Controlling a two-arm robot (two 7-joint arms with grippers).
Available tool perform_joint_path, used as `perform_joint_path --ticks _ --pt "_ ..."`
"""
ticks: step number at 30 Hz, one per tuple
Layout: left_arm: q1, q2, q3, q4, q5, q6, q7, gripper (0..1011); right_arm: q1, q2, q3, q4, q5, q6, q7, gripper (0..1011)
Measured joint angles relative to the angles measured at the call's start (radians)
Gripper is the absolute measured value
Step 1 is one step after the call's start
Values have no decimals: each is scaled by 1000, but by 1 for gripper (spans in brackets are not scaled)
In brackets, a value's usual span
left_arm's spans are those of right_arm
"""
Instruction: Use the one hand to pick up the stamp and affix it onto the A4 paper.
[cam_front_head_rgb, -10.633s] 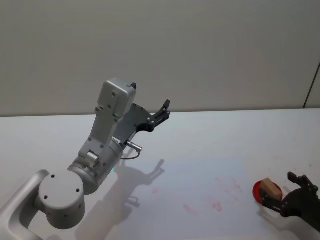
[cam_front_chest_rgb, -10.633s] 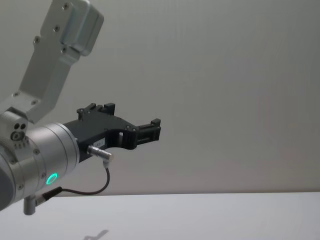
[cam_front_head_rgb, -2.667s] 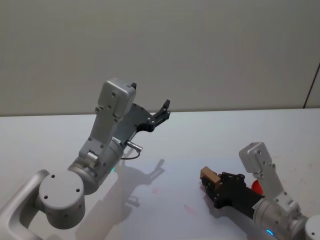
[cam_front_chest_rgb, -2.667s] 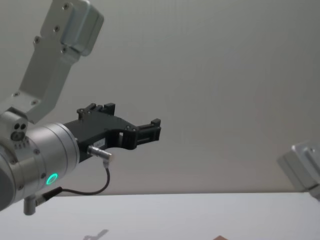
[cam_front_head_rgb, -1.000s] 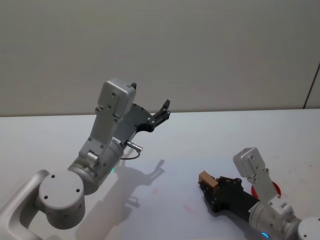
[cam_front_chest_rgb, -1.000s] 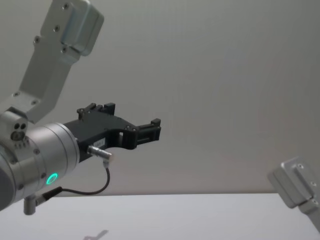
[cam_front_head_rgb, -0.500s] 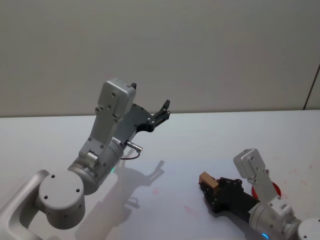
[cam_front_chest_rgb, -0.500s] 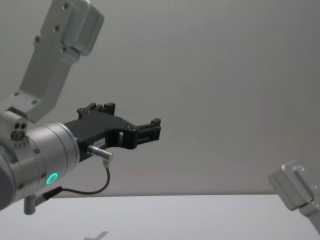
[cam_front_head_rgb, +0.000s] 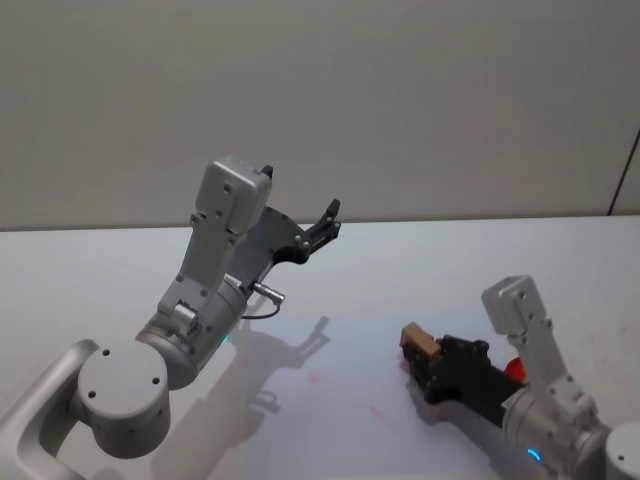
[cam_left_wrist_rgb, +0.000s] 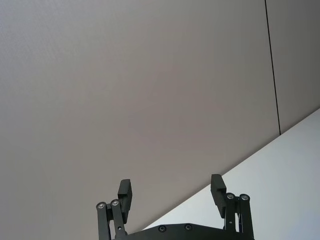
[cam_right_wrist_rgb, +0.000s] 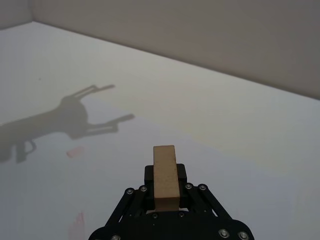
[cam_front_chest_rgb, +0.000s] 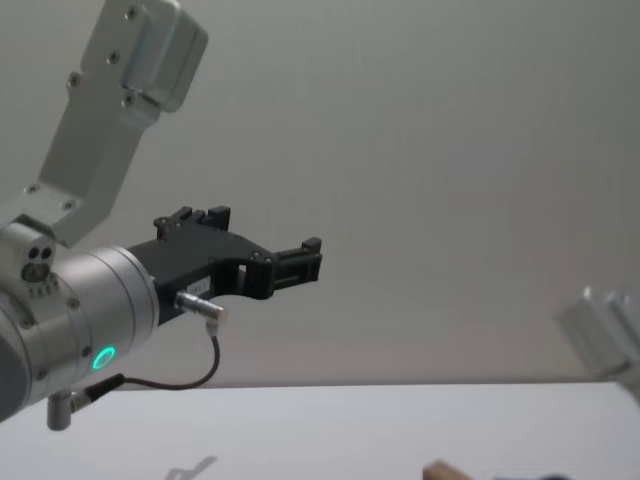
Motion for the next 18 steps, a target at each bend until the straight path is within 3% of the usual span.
perform_joint_path --ticks 18 --pt "0 0 0 0 0 0 0 1001 11 -1 27 -133 127 1 -30 221"
